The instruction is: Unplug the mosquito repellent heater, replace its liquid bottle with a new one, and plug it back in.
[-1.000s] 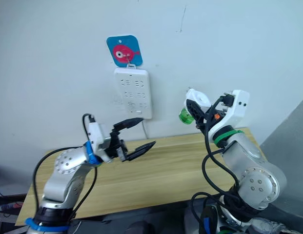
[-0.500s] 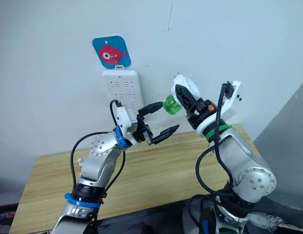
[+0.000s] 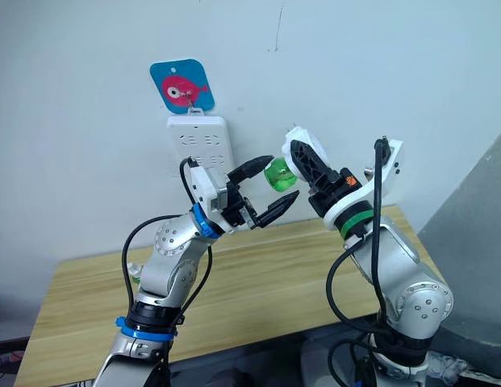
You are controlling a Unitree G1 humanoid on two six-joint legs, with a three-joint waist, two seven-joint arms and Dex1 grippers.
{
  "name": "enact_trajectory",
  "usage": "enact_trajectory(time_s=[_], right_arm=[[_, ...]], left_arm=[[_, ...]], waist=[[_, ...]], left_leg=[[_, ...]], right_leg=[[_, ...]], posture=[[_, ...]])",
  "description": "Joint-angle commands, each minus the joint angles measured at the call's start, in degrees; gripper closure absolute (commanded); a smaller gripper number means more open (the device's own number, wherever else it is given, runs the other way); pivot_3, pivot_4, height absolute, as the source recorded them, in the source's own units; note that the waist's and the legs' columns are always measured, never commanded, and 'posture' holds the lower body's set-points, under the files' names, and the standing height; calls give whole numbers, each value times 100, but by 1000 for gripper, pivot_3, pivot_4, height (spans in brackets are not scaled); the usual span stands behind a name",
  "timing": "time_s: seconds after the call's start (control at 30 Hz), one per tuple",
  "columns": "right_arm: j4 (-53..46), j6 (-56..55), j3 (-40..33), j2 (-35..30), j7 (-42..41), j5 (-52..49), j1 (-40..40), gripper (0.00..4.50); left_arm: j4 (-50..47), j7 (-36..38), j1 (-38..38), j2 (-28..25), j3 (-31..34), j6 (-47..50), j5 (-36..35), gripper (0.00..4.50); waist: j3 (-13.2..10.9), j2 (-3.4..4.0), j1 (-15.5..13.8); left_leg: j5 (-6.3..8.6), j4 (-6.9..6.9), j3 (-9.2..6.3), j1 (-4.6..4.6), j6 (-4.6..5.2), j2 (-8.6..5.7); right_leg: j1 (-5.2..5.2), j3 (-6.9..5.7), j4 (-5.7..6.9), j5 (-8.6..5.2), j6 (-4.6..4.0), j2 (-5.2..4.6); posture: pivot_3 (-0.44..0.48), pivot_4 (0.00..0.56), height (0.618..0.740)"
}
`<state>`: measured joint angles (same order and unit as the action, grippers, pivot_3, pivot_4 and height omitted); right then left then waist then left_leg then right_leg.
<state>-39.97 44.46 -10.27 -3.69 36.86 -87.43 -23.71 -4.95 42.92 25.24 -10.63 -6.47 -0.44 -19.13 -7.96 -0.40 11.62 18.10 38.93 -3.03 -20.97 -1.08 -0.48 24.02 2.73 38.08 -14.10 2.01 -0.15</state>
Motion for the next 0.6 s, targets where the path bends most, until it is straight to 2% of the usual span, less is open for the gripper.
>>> enact_trajectory(time_s=[0.03,0.5,0.6], right_arm=[[-150,-345,203,-177,-9,-252,-4,1565],[-173,-1042,635,-749,-22,-367,173,1565],[-174,-1145,678,-812,-14,-398,178,1565]], left_arm=[[-268,-111,116,106,17,7,-120,0],[-430,44,37,42,23,121,-326,0],[-439,75,-7,28,8,141,-355,624]], waist=[[0,0,-3],[0,0,-21],[0,0,-21]], left_leg=[[0,0,0,0,0,0],[0,1,9,2,0,1],[0,1,9,2,0,1]], right_leg=[[0,0,0,0,0,0],[0,10,-2,-3,5,4],[0,11,-3,-2,4,4]], posture=[[-256,115,730],[-257,116,730],[-257,117,730]])
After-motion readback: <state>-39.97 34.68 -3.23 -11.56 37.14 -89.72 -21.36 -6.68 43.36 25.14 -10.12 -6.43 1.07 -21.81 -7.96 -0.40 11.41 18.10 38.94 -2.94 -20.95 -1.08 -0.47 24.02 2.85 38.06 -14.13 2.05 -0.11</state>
